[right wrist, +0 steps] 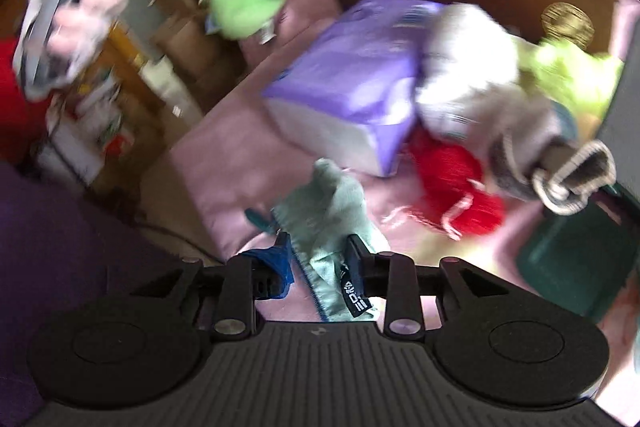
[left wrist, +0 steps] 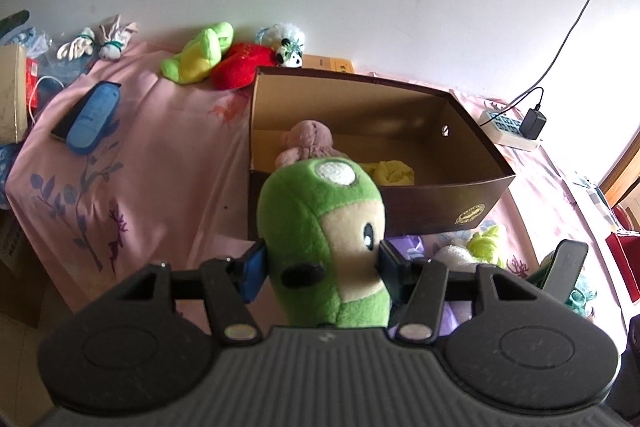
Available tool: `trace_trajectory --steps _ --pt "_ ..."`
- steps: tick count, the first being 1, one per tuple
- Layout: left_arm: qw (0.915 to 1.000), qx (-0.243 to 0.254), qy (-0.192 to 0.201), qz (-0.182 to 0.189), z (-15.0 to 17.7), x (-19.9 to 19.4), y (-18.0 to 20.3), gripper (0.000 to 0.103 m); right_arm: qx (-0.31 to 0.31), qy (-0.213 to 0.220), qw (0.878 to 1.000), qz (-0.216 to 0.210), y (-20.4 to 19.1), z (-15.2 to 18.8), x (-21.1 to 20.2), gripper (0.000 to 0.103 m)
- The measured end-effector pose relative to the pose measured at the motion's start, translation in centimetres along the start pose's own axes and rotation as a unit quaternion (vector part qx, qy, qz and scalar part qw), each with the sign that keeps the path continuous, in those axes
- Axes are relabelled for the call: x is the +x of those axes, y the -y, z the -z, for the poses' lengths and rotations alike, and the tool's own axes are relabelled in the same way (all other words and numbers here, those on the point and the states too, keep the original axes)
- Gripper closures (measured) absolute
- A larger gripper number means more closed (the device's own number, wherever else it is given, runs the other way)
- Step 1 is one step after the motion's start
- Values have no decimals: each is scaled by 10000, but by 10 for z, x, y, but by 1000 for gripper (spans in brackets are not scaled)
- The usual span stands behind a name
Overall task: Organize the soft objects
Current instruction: 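Carry the green plush and teal cloth into the brown box and open both tools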
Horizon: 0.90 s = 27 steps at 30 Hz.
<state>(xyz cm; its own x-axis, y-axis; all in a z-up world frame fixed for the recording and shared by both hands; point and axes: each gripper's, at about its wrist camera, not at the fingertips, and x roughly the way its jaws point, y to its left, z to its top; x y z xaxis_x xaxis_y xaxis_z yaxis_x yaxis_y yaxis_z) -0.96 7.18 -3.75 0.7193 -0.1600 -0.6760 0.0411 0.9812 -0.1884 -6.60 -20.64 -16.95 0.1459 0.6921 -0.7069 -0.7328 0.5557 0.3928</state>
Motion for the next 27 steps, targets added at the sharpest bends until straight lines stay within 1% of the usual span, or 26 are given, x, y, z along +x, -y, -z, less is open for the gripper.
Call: trace_trajectory --steps 3,6,9,12,14,16,19,20,24,27 --pt "10000 -2 0 3 0 0 1 46 -605 -150 9977 256 -10 -1 8 88" --pt "10000 -8 7 0 0 1 1 46 -1448 -325 9872 593 -25 4 17 86" --pt "10000 -17 9 -2 0 0 1 46 -1795 -411 9801 738 -32 5 21 85" --pt "10000 -42 10 -2 0 0 0 46 -1743 -322 9815 719 -28 6 21 83" --pt "10000 -50 8 3 1 -1 0 46 -1739 -234 9812 806 -27 7 21 83" --pt "10000 -52 2 16 0 -1 0 46 -1540 -124 9845 826 -25 5 24 84" --pt "10000 -41 22 52 -1 -2 1 46 -1041 -43 9914 792 -14 2 20 102" --pt "10000 -30 30 58 -2 -3 1 46 -884 -4 9929 802 -11 2 18 103" --pt "9999 8 61 97 -3 -4 3 46 -558 186 9938 943 -9 9 1 103" --pt "9999 49 73 125 -4 -5 6 46 -66 393 9956 843 -1 9 -16 103"
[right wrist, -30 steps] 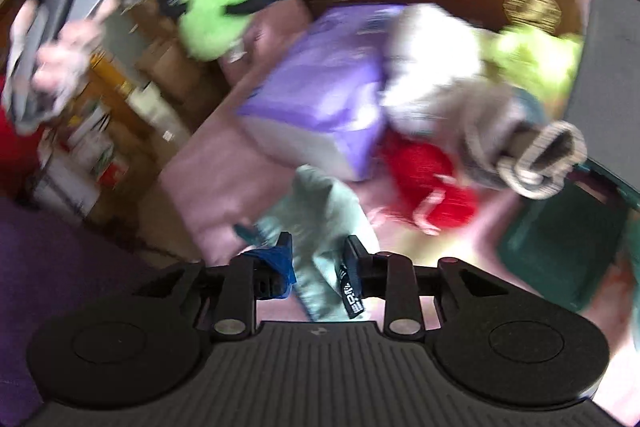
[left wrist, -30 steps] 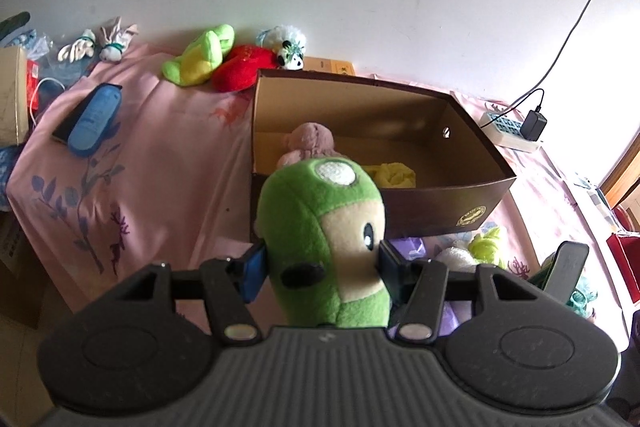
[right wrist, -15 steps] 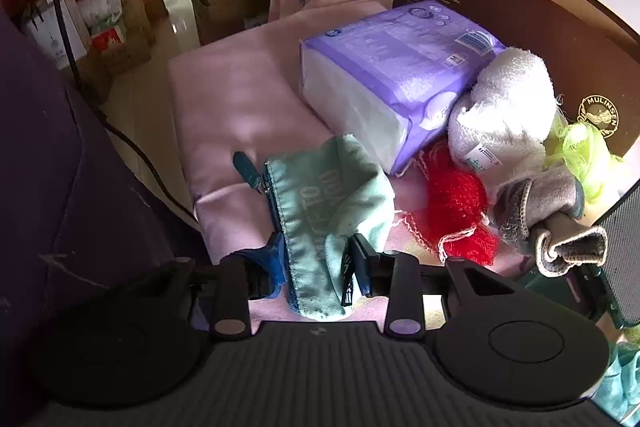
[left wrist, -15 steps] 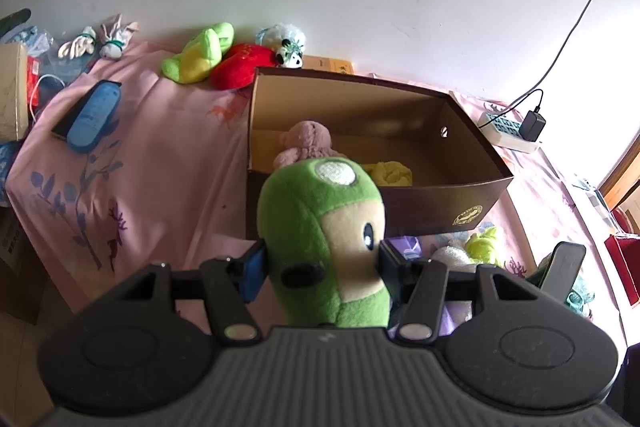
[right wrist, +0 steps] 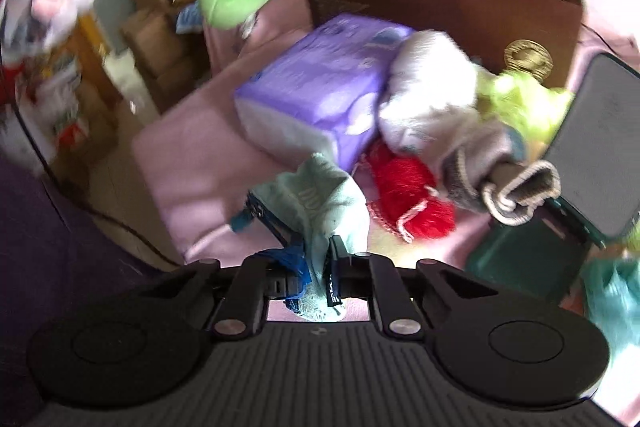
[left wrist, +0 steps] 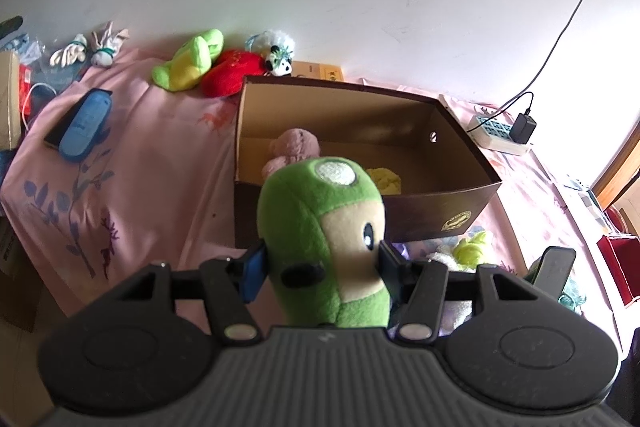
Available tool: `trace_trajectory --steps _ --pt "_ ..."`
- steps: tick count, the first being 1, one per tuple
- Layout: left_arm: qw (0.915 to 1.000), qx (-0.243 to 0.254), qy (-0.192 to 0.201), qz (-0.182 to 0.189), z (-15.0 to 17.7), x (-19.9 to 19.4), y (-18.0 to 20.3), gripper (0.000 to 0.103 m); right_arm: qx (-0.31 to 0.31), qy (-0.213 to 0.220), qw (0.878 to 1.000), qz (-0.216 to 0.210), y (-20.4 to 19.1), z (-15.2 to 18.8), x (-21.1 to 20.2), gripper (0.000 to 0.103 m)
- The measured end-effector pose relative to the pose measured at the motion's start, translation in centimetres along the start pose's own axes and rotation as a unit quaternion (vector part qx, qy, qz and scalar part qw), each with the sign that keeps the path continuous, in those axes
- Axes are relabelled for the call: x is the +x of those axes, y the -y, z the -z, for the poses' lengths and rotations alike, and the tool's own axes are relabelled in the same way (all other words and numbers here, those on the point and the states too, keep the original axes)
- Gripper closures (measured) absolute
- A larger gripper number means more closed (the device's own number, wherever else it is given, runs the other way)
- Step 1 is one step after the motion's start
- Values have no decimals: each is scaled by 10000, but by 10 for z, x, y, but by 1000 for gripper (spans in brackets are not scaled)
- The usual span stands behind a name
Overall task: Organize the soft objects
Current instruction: 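Carry the green plush and teal cloth into the brown box and open both tools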
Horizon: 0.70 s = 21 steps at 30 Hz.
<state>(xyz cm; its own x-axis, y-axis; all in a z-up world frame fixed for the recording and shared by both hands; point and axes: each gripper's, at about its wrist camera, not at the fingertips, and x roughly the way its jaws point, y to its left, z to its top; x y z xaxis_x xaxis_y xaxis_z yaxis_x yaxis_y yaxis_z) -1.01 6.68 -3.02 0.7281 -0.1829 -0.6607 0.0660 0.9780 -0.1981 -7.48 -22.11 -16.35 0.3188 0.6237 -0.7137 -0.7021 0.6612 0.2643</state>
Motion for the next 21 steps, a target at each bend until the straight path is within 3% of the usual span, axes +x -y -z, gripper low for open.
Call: trace_trajectory --steps 8,21 --pt "9998 79 68 196 -11 5 7 46 927 704 9932 -78 19 -12 -46 103" --pt "9984 262 318 399 -50 29 20 46 1733 2296 9576 -133 52 -93 -102 103"
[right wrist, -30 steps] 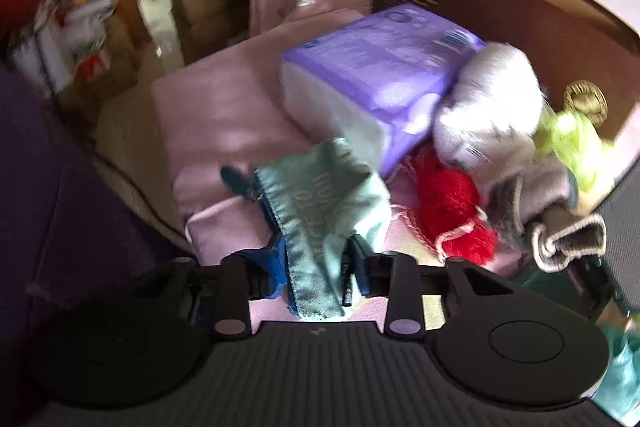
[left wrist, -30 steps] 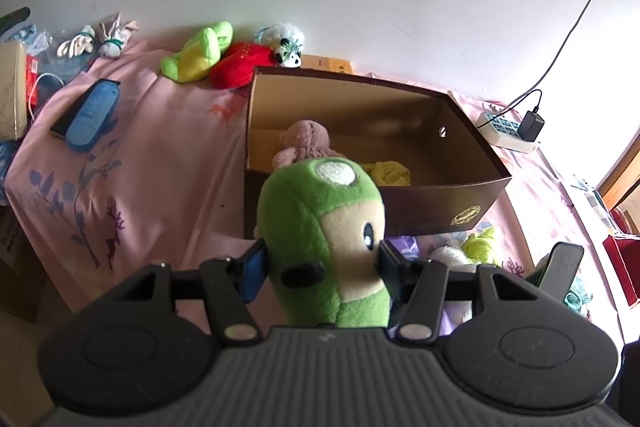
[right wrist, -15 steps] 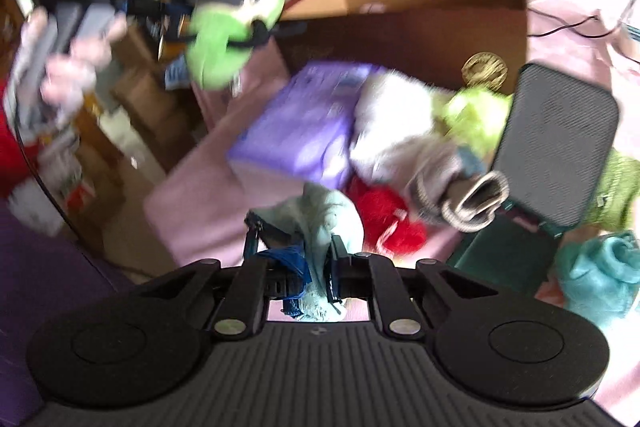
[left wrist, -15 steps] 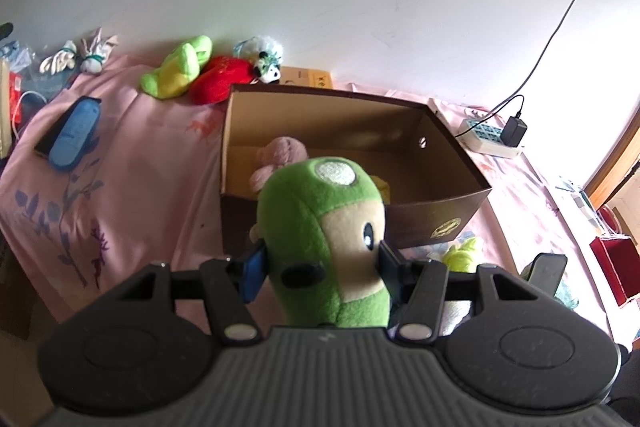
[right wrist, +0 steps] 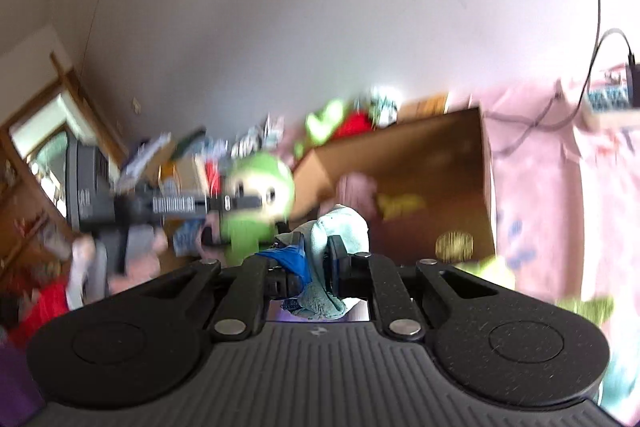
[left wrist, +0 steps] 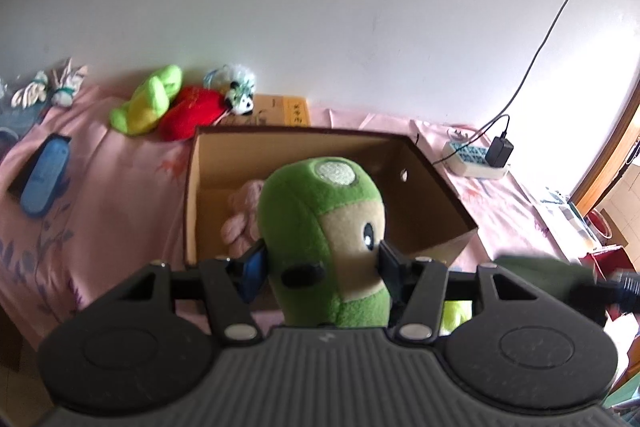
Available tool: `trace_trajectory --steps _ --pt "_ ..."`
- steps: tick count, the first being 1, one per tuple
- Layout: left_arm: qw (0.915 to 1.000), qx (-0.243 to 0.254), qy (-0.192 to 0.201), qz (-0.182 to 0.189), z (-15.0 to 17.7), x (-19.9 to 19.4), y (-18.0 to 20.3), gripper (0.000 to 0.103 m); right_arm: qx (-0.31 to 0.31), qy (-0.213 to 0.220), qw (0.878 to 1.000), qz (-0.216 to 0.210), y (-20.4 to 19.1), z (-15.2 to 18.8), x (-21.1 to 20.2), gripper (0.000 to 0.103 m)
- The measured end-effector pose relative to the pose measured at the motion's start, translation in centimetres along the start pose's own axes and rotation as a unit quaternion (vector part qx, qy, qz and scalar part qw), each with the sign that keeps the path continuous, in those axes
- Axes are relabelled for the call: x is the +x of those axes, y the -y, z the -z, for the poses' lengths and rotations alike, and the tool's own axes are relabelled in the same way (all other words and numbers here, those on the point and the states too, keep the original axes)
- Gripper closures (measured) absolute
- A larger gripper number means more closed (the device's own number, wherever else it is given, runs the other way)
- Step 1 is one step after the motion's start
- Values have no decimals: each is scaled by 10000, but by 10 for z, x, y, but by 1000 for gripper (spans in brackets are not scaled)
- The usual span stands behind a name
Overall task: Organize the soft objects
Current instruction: 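Carry the green plush and teal cloth into the brown box and open both tools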
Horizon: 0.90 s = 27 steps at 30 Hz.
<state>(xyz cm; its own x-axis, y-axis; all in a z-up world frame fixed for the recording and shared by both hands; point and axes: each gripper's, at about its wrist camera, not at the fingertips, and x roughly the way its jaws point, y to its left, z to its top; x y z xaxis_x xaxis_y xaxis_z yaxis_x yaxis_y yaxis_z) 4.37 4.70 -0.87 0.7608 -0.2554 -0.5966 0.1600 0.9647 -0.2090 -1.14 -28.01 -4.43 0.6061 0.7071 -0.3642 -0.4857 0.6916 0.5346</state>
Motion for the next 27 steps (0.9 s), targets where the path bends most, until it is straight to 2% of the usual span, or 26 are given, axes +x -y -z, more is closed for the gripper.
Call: trace_trajectory --steps 6,12,16,27 --pt "9996 148 221 14 -33 20 1 46 250 248 9991 235 10 -52 34 103" --pt "9993 252 280 -74 -60 54 -2 46 364 202 9971 630 24 -80 85 103" --pt "9996 209 192 -56 -66 84 -8 46 343 77 9945 988 35 -88 119 103" --pt "9991 49 -356 -216 -61 155 -18 45 408 -524 9843 1636 64 -79 202 103"
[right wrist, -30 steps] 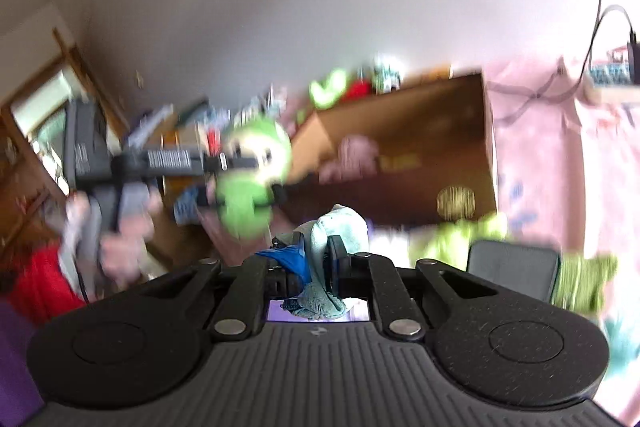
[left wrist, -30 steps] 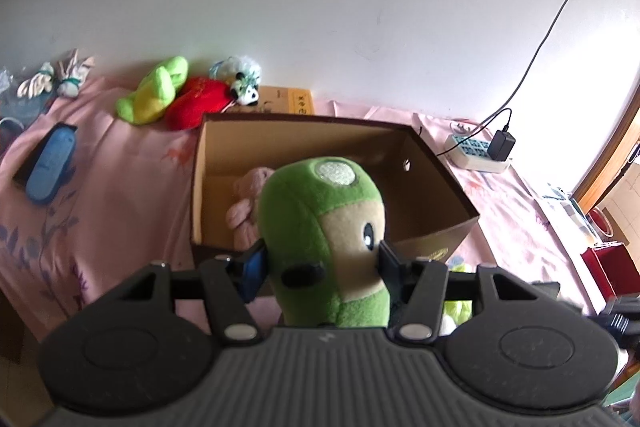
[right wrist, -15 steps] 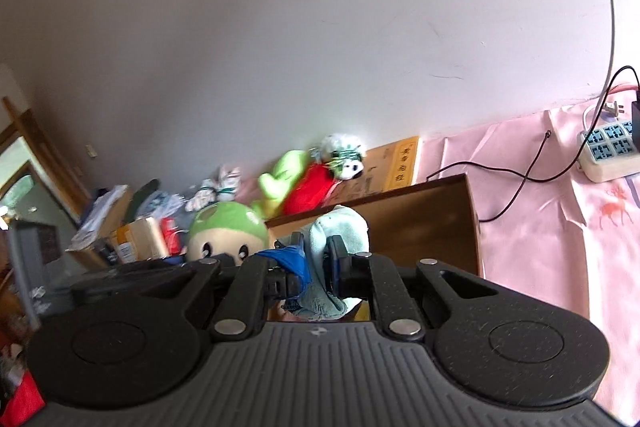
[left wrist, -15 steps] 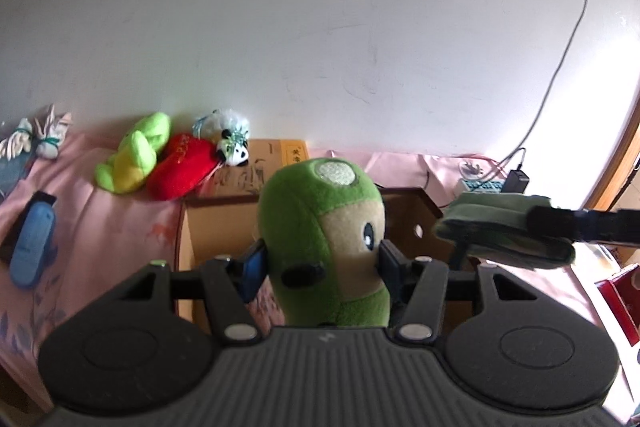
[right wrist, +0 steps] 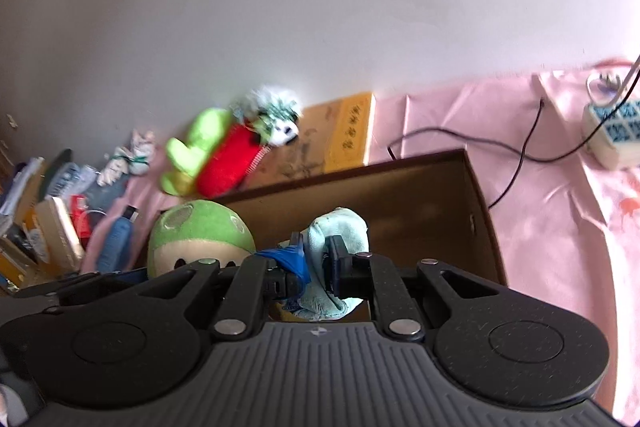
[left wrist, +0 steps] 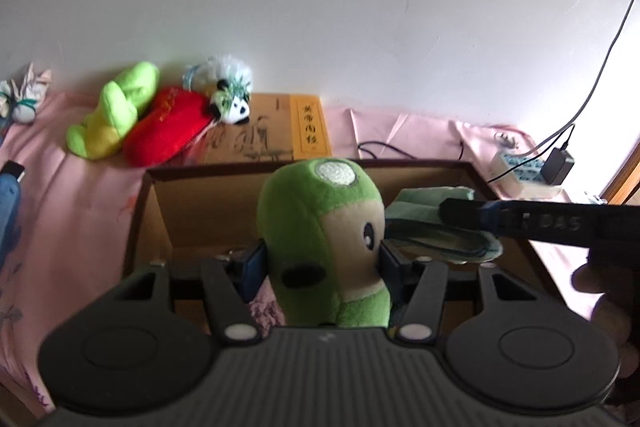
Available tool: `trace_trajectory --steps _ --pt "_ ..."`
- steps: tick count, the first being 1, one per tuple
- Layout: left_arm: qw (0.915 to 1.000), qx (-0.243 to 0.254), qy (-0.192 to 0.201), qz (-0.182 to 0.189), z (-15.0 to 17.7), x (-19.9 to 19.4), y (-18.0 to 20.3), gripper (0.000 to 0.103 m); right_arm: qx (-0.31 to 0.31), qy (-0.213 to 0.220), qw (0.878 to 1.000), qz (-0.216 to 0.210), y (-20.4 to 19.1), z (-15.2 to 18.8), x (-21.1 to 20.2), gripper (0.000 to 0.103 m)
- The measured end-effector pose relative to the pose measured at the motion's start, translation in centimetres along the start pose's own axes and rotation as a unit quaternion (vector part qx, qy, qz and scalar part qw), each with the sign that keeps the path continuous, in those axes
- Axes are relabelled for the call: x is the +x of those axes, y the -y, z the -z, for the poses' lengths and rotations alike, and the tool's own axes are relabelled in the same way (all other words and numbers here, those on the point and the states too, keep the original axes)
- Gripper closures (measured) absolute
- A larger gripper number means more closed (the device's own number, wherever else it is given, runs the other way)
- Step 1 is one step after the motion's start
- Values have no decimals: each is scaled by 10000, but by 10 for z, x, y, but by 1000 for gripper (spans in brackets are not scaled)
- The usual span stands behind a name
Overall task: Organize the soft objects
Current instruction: 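Carry the green plush and teal cloth into the brown box and open both tools, then lift both open tools out of the box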
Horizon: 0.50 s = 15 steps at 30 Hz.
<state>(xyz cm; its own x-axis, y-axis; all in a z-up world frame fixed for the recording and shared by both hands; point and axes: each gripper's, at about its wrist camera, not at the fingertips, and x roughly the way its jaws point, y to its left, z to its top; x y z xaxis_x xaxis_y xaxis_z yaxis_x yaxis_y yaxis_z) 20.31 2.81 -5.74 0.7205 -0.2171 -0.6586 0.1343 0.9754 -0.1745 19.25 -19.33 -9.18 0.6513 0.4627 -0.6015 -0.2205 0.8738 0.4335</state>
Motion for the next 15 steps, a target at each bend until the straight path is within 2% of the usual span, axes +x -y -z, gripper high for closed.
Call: trace_trajectory --steps 5,10,15 --pt "9997 51 -221 -118 2 24 3 43 -91 -139 9992 363 7 3 22 103" --pt "9984 11 -465 -315 6 40 2 38 166 -293 9981 509 24 6 34 101" --pt "9972 123 -454 -583 5 39 7 32 539 -173 9978 358 34 6 26 100"
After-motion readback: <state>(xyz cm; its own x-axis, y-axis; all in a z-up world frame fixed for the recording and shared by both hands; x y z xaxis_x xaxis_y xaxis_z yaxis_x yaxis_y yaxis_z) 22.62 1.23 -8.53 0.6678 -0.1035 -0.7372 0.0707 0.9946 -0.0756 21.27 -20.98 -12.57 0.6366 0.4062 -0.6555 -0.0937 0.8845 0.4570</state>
